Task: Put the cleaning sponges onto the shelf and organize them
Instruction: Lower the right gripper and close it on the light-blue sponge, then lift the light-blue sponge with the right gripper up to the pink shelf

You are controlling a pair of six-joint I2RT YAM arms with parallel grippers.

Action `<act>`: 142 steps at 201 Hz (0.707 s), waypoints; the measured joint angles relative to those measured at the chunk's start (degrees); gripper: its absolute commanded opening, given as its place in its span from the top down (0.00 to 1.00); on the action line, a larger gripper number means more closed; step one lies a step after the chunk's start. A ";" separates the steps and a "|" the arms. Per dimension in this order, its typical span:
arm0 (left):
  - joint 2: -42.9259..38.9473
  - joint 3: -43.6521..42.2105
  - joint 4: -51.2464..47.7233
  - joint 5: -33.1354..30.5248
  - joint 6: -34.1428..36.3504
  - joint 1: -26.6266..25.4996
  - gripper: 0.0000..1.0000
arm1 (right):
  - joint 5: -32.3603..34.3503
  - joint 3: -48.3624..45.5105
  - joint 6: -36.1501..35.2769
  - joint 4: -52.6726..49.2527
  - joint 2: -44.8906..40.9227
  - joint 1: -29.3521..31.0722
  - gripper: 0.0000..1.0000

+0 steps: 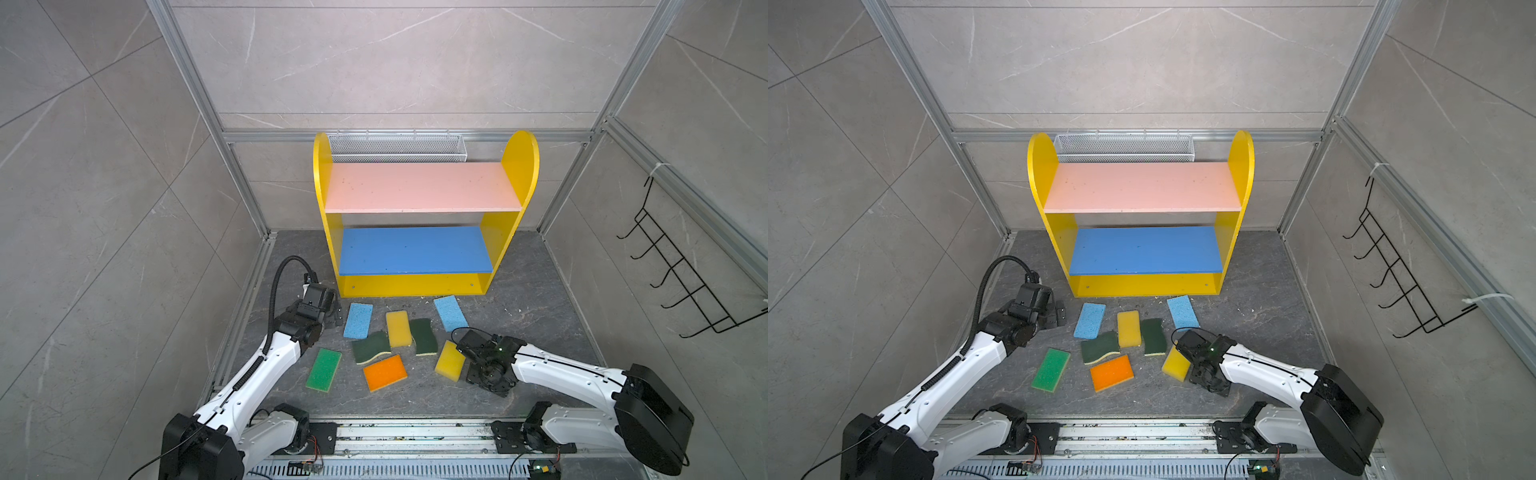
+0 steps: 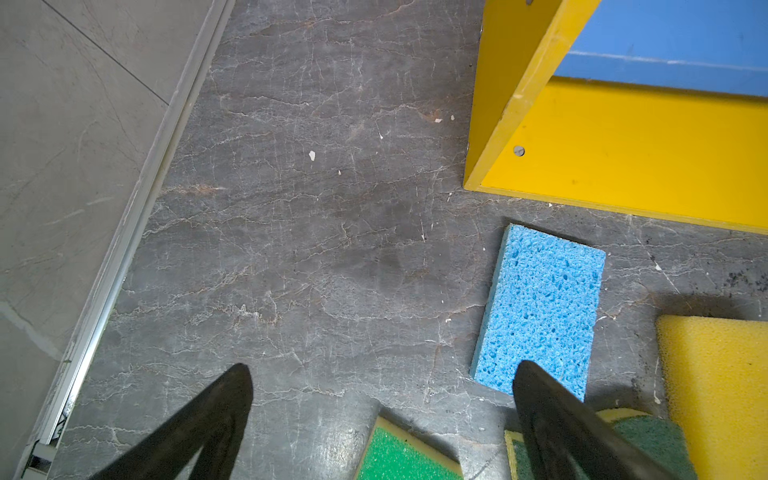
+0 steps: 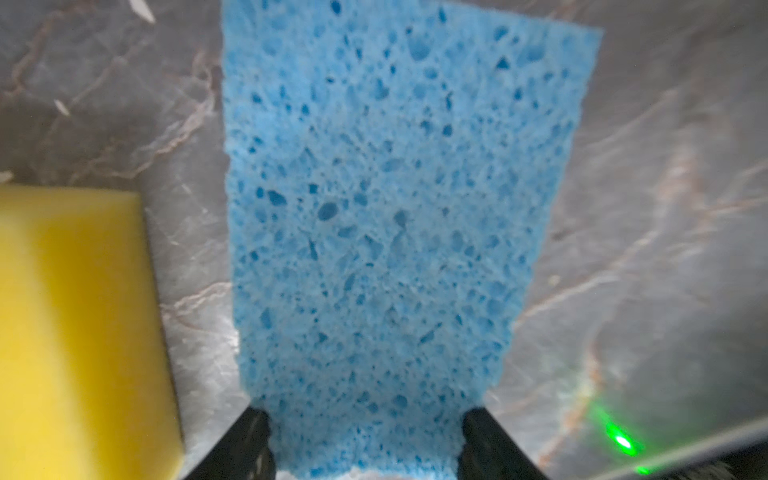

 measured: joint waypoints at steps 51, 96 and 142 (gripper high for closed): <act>0.00 0.17 -0.04 0.02 -0.02 0.02 0.00 | 4.22 8.09 -1.77 -6.75 -4.24 2.05 0.38; 0.00 2.64 -0.68 0.04 -0.02 0.00 0.00 | 6.86 16.46 -3.08 -11.10 -3.61 7.50 0.38; -0.61 5.92 -2.51 0.02 0.07 0.00 0.00 | 12.35 30.62 -6.51 -16.15 -0.96 12.57 0.38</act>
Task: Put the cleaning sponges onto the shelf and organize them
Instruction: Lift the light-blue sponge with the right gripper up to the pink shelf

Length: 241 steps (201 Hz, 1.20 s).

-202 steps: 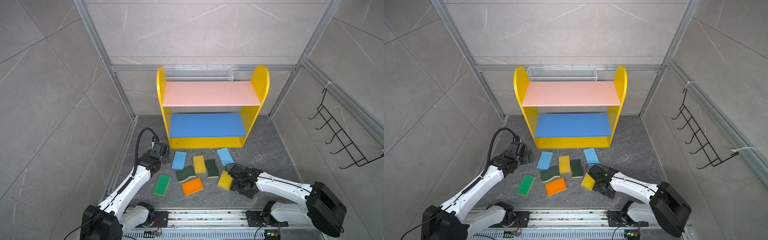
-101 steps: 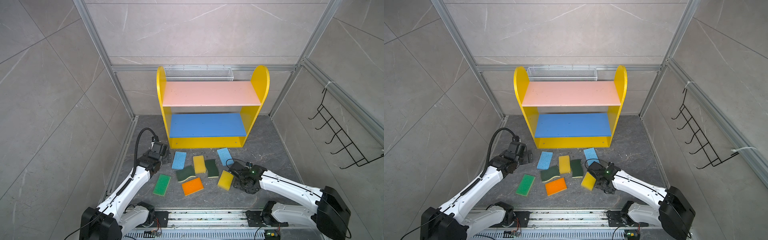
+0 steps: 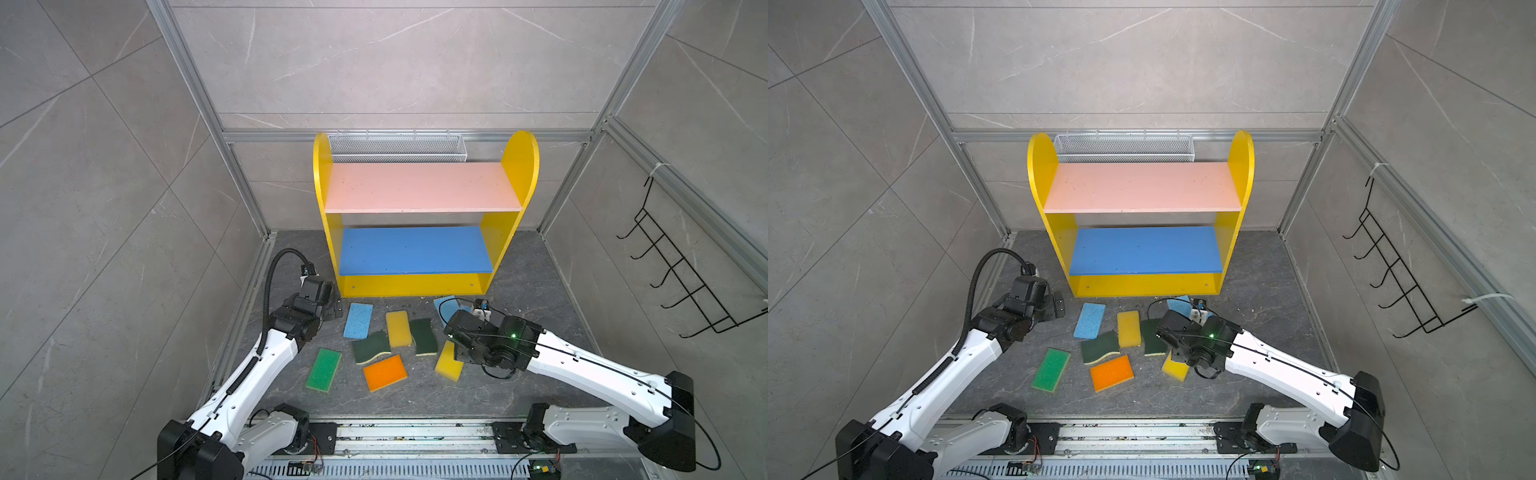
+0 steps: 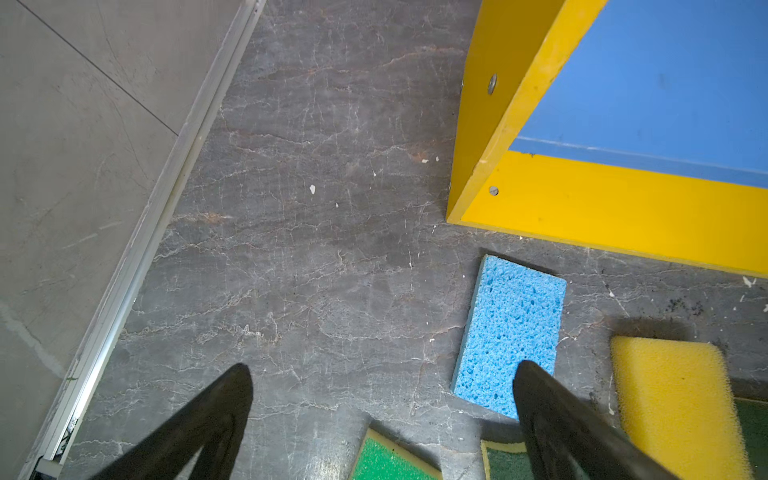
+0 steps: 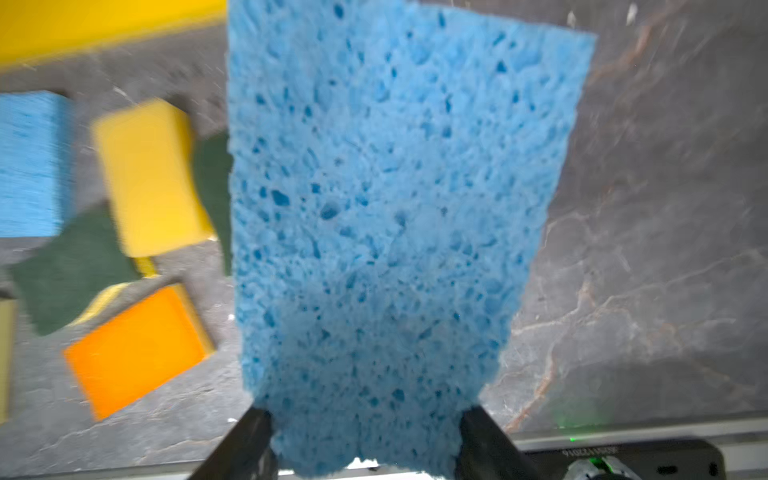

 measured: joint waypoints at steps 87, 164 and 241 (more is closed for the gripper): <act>-1.25 3.45 -1.92 0.70 1.70 0.00 0.01 | 5.14 27.71 -18.95 -3.74 8.11 1.62 0.37; -1.51 5.35 -2.60 1.46 1.84 -0.63 0.02 | 11.98 42.18 -38.07 -0.66 11.54 -0.55 0.35; -2.27 7.45 -3.85 0.98 1.84 -1.01 0.02 | 9.44 55.71 -48.50 3.10 17.81 -13.29 0.35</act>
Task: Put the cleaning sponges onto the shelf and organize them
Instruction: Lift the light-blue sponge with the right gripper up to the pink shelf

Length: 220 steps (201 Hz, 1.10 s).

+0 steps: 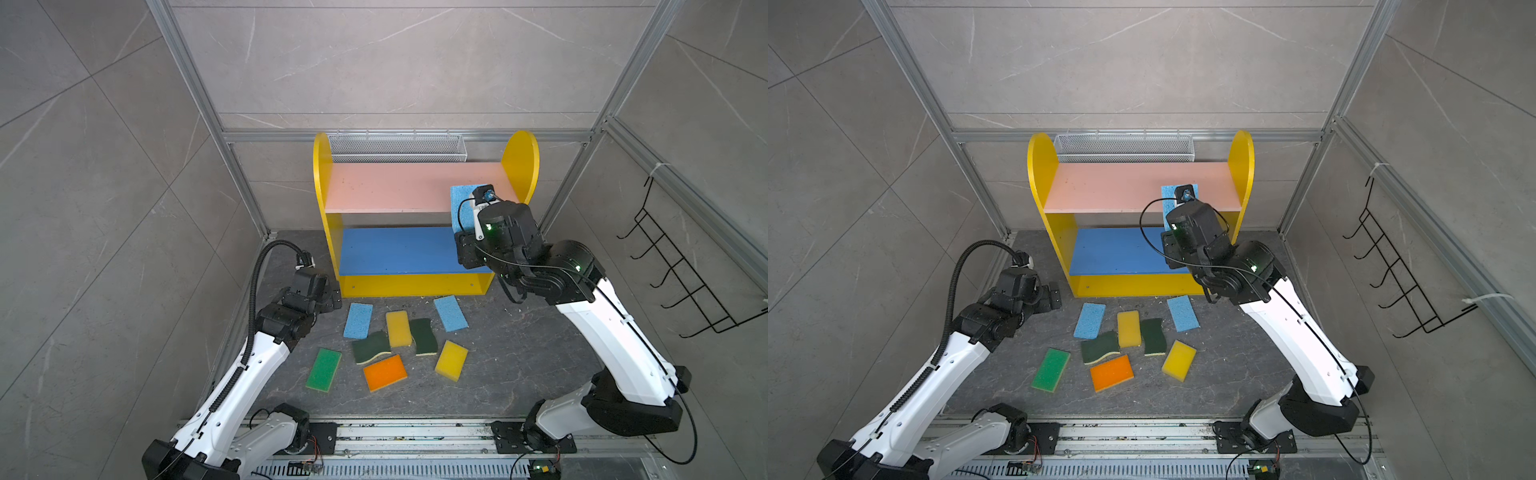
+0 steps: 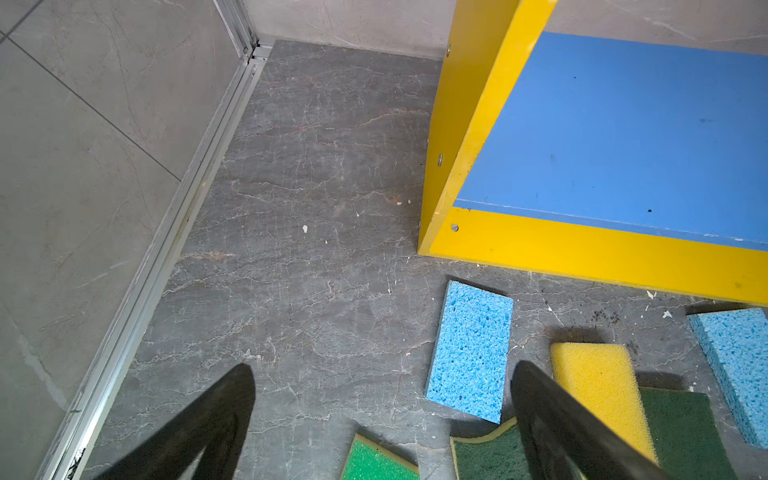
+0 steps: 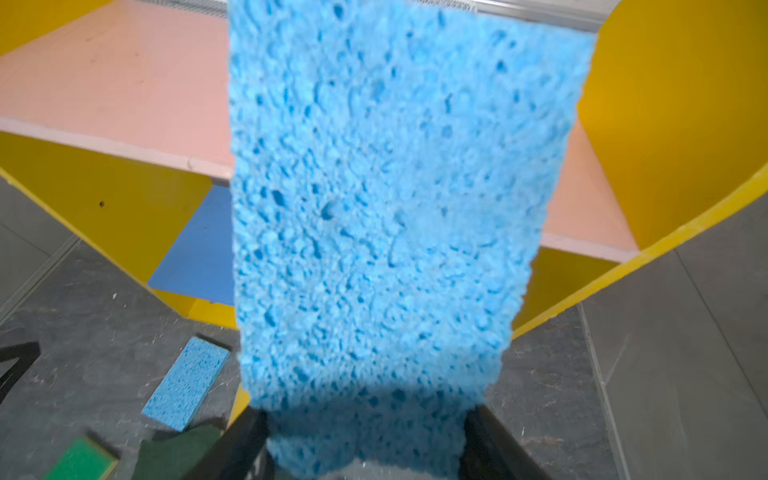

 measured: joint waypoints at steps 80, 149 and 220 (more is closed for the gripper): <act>-1.03 0.70 -0.33 0.07 -0.48 -0.26 0.02 | -5.62 17.27 -4.83 0.81 12.85 -8.15 0.35; -1.49 1.64 -0.31 0.26 -1.03 -0.74 0.02 | -9.73 21.55 -6.71 1.25 19.21 -15.80 0.34; -0.46 1.88 -0.26 0.28 -1.77 -0.98 0.02 | -11.23 22.10 -6.93 2.58 21.59 -17.27 0.33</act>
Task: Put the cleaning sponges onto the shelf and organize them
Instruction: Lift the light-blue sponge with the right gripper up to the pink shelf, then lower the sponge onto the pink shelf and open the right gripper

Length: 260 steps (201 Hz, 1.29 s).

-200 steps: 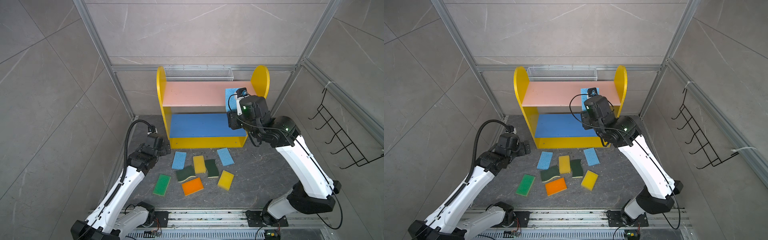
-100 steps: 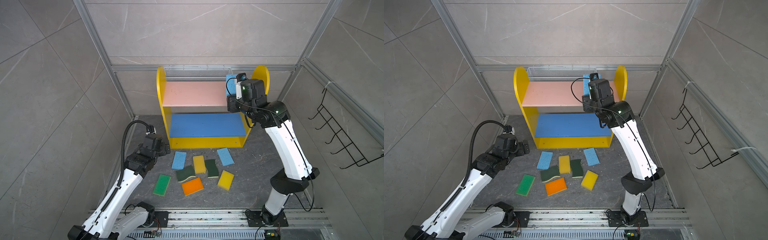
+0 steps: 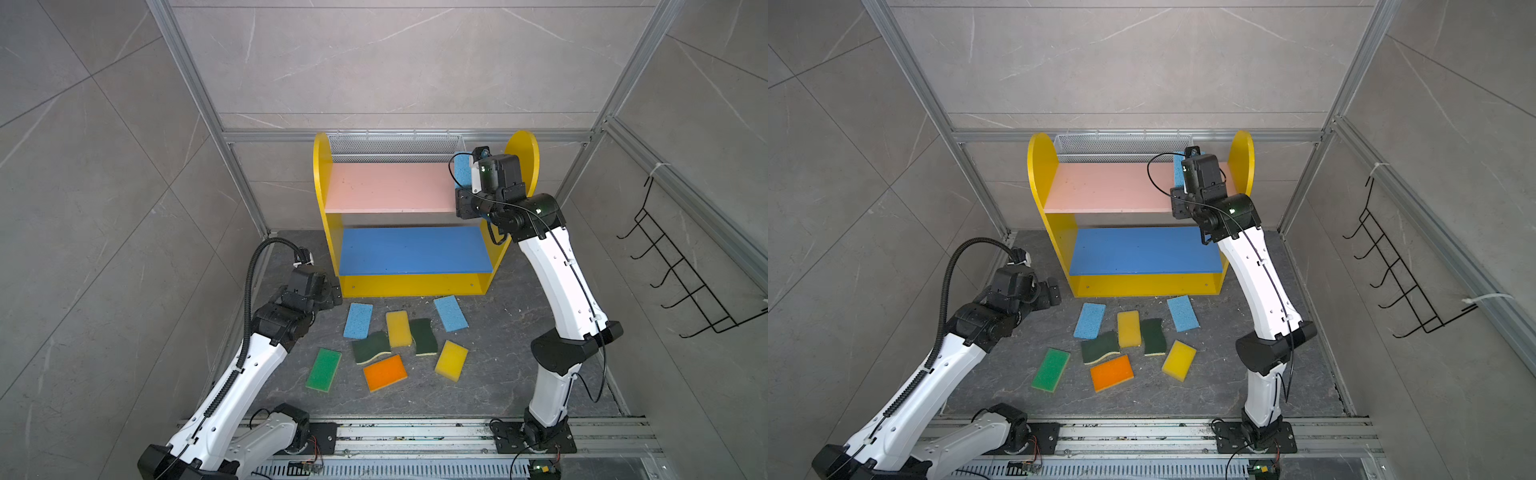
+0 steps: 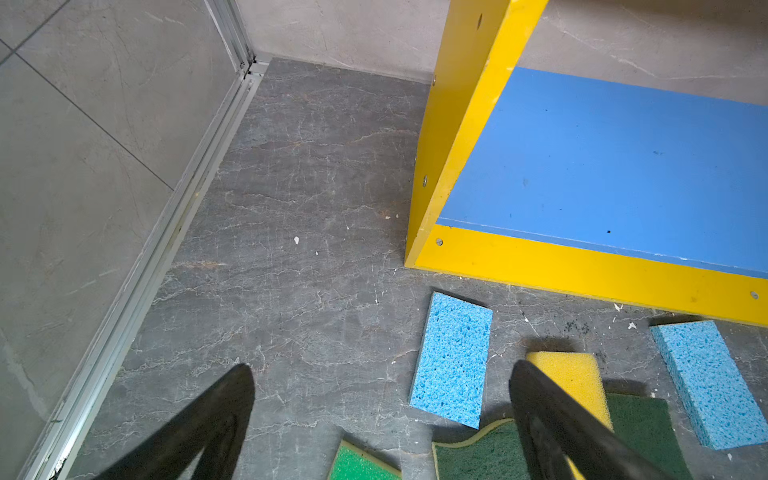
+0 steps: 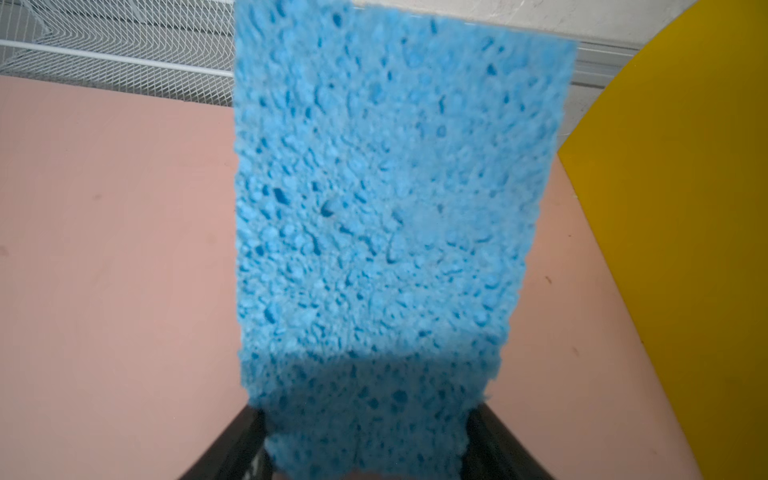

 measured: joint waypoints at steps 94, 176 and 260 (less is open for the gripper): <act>1.84 0.00 0.02 0.24 -0.33 -0.33 0.02 | 1.55 1.40 0.02 0.31 1.86 -0.98 0.26; 1.88 0.00 0.02 0.22 -0.35 -0.37 0.02 | 2.14 3.89 0.81 0.50 4.00 -1.22 0.18; 1.95 0.00 0.02 0.20 -0.44 -0.37 0.02 | 2.19 4.17 1.57 0.35 4.22 -1.33 0.14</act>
